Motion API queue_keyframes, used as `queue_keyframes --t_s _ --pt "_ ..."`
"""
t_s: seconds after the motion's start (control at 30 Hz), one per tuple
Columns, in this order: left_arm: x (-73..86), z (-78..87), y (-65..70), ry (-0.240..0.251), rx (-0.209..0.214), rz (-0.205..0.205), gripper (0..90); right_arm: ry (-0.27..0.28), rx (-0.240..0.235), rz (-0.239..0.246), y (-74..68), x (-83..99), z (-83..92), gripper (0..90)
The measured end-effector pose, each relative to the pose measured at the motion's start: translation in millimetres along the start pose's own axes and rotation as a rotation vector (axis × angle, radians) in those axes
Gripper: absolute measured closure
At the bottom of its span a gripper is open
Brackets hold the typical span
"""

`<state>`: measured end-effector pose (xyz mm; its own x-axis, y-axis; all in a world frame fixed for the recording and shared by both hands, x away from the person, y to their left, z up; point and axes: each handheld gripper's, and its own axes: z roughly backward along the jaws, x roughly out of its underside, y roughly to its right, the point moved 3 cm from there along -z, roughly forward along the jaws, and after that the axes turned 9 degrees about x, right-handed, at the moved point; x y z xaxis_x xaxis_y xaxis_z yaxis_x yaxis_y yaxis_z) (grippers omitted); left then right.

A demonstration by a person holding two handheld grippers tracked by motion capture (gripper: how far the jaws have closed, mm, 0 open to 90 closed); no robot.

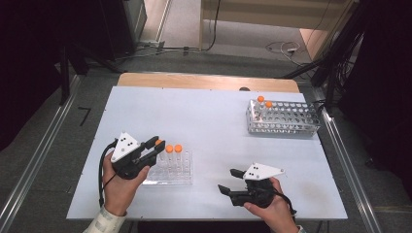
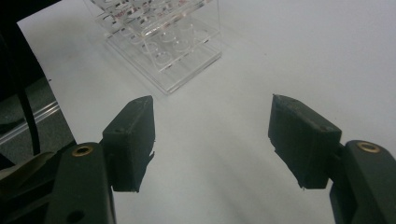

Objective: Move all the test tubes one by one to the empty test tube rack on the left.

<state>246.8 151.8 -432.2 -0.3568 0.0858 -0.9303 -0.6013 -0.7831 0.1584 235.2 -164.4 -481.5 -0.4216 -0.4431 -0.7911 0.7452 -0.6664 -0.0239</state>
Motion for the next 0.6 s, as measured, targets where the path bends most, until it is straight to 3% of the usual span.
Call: queue_keyframes --t_s 0.6 --pt "-7.4 8.1 3.0 0.021 0.039 0.035 57.5 0.004 0.007 -0.011 2.9 -0.3 1.2 30.5"
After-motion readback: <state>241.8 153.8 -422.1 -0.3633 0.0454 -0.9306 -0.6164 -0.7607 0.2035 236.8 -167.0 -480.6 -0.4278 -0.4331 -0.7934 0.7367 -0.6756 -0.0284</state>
